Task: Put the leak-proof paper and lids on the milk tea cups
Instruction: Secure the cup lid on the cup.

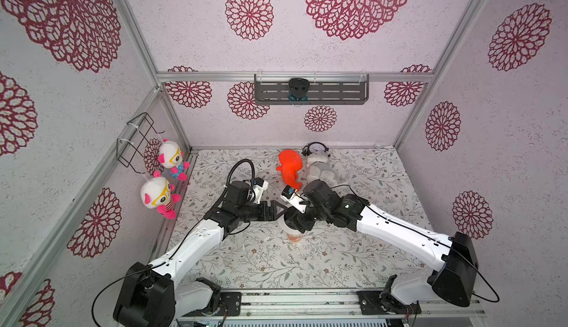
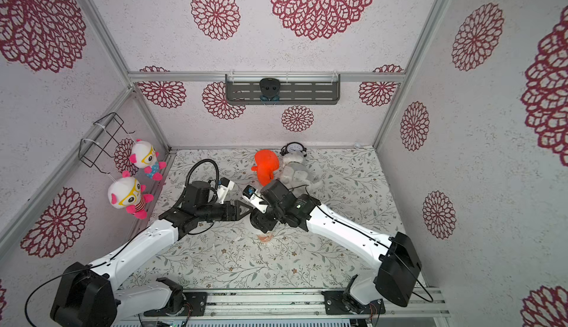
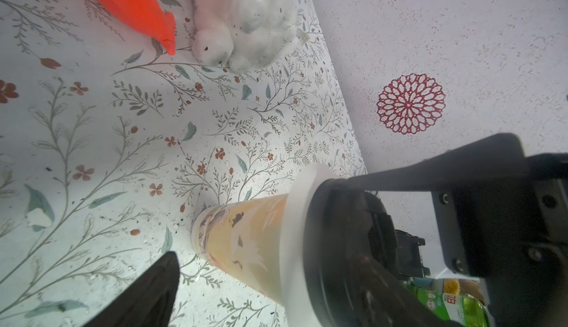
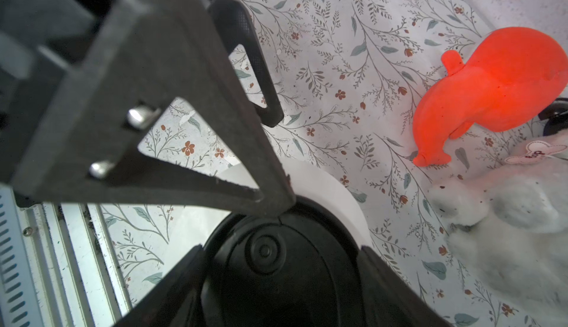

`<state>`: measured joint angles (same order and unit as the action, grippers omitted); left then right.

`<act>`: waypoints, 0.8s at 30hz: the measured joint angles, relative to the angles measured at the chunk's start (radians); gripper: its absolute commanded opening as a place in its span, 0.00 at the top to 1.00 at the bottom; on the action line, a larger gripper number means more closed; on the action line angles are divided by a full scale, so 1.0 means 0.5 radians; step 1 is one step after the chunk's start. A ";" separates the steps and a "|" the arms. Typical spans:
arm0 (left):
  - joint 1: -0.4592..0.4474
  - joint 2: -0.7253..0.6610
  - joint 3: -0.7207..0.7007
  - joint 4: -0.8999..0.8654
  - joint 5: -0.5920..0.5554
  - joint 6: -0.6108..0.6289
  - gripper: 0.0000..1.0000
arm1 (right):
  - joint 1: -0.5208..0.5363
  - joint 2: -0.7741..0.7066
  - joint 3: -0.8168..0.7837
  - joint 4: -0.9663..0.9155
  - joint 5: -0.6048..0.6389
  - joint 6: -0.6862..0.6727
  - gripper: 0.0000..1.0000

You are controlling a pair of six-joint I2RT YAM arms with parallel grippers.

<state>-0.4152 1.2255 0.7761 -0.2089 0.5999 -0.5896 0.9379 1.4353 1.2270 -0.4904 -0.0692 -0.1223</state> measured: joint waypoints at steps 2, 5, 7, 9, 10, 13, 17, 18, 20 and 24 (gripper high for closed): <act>0.000 0.000 0.033 -0.001 -0.002 0.007 0.05 | 0.000 -0.012 -0.026 0.034 -0.010 0.000 0.22; 0.000 0.015 0.072 0.000 -0.005 0.015 0.01 | 0.000 -0.025 -0.055 0.076 -0.011 -0.001 0.23; 0.000 0.033 0.084 0.001 -0.005 0.024 0.01 | 0.000 -0.030 -0.069 0.098 -0.011 -0.001 0.23; 0.000 0.050 0.085 -0.001 -0.006 0.029 0.01 | 0.000 -0.039 -0.087 0.124 -0.011 0.000 0.23; 0.000 0.060 0.085 -0.001 -0.006 0.030 0.01 | 0.000 -0.042 -0.095 0.134 -0.010 -0.001 0.23; -0.002 0.092 0.085 -0.001 -0.005 0.036 0.02 | 0.000 -0.050 -0.121 0.174 -0.008 -0.001 0.23; -0.008 0.127 0.085 -0.001 -0.005 0.040 0.02 | 0.000 -0.072 -0.174 0.252 -0.008 0.000 0.24; -0.011 0.131 0.085 -0.001 -0.006 0.041 0.02 | 0.000 -0.079 -0.190 0.273 -0.008 0.000 0.24; -0.013 0.133 0.085 -0.001 -0.006 0.041 0.02 | -0.001 -0.101 -0.230 0.323 -0.007 0.000 0.25; -0.024 0.133 0.085 0.002 -0.005 0.041 0.02 | -0.001 -0.148 -0.307 0.404 -0.006 0.002 0.28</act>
<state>-0.4274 1.2919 0.8188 -0.2077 0.5972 -0.5690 0.9375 1.3613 1.0733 -0.2886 -0.0723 -0.1215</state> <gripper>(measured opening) 0.978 0.748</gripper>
